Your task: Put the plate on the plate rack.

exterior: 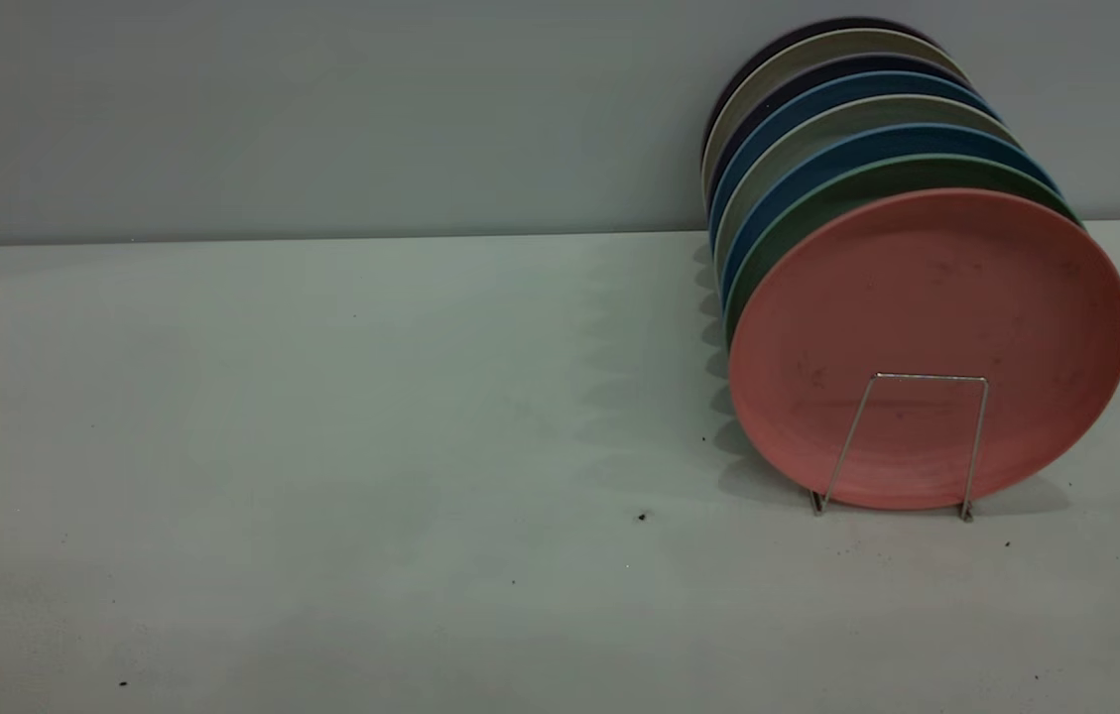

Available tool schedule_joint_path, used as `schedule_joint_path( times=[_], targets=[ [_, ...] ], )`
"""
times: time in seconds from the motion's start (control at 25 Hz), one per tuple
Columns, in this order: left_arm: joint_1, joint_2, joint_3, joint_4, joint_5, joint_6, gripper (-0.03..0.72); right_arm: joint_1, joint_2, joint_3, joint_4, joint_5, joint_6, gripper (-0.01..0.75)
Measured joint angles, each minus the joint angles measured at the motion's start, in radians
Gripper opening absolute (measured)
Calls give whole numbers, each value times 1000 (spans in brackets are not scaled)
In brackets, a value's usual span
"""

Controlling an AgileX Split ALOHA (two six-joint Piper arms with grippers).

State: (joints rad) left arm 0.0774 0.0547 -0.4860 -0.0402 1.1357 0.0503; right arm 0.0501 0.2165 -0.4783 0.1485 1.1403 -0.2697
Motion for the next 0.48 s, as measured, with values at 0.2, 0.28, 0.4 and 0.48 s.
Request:
schedule_joint_path(
  times=[0.2, 0.28, 0.4, 0.48],
  targets=[
    [-2, -52, 0, 0, -1, 0, 538, -25, -83, 0, 0, 0, 0, 389],
    [-12, -72, 0, 0, -1, 0, 538, -25, -141, 0, 1, 0, 0, 389],
    [-41, -77, 0, -1, -1, 0, 538, -25, -210, 0, 1, 1, 1, 389],
    [-62, -77, 0, -1, -1, 0, 538, -30, -233, 0, 1, 6, 1, 389]
  ],
)
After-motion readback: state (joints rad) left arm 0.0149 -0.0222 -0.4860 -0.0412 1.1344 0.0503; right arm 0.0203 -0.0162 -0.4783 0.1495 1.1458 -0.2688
